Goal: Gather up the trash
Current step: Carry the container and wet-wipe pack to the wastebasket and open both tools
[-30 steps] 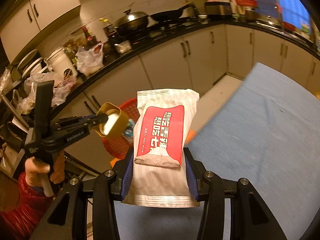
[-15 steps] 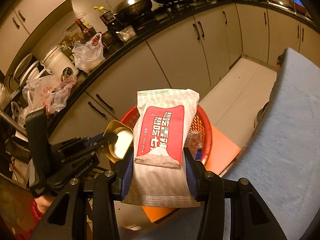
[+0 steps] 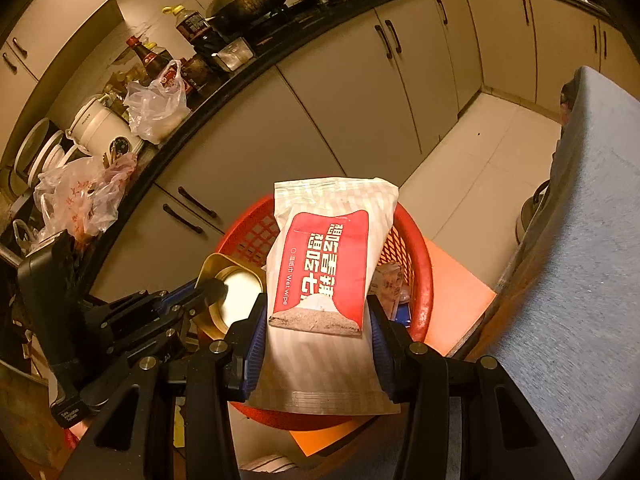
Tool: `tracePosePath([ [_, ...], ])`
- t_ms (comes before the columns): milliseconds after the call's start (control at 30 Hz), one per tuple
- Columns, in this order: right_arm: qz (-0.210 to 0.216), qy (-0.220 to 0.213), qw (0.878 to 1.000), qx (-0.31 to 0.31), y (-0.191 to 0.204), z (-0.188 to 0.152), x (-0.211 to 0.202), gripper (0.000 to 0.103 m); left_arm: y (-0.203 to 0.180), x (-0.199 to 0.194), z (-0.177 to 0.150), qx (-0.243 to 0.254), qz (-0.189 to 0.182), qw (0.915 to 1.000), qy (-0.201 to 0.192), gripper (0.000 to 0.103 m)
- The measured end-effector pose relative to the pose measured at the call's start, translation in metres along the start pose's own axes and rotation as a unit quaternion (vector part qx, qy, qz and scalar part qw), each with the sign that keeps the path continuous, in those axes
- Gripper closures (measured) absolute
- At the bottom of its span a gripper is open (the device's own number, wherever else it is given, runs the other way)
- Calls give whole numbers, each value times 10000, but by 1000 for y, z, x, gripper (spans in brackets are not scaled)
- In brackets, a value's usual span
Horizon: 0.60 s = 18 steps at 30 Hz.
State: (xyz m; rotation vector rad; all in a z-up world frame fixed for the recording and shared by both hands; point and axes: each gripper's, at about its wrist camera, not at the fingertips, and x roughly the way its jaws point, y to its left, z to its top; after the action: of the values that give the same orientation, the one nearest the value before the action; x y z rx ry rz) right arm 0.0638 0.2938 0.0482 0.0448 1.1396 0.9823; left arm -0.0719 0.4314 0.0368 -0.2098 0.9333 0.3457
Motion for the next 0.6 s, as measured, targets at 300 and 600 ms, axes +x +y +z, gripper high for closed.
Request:
tracePosePath([
  [300,94,141,9994,290,-14,2,11,47,1,4,0,5,-39,10000,13,95],
  [600,160,20,9993,333,-11,1,2,42,0,-4,1,-35,-86,9999,-109,71],
])
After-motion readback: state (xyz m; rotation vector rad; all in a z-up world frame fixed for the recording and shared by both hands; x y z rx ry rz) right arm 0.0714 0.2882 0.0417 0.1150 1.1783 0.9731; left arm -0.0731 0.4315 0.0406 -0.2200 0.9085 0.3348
